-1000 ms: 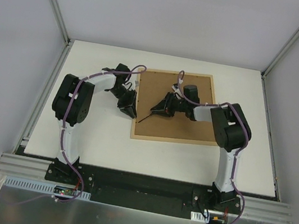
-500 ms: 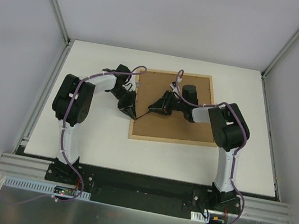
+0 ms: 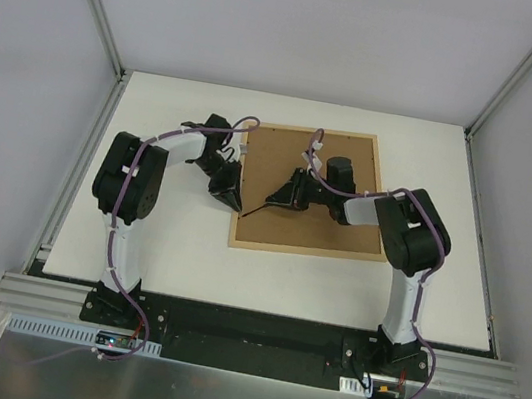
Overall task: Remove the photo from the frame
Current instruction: Release the photo frame item from the photo frame.
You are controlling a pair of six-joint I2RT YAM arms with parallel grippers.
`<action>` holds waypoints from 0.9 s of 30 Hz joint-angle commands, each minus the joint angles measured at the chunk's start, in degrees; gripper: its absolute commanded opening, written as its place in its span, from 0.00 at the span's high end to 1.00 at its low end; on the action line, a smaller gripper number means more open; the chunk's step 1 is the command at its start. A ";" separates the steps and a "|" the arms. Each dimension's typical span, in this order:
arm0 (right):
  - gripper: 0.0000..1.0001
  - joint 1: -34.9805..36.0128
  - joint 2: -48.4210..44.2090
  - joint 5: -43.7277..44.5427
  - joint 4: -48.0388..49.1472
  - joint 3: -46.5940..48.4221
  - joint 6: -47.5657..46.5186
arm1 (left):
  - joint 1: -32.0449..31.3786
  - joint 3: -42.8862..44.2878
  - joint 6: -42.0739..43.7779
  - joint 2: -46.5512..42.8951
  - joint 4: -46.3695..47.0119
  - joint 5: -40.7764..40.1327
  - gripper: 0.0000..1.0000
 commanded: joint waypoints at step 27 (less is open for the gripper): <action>1.00 1.38 2.40 -2.21 2.00 -0.71 0.34 | 2.10 -0.10 1.34 -0.76 -0.24 -4.78 0.88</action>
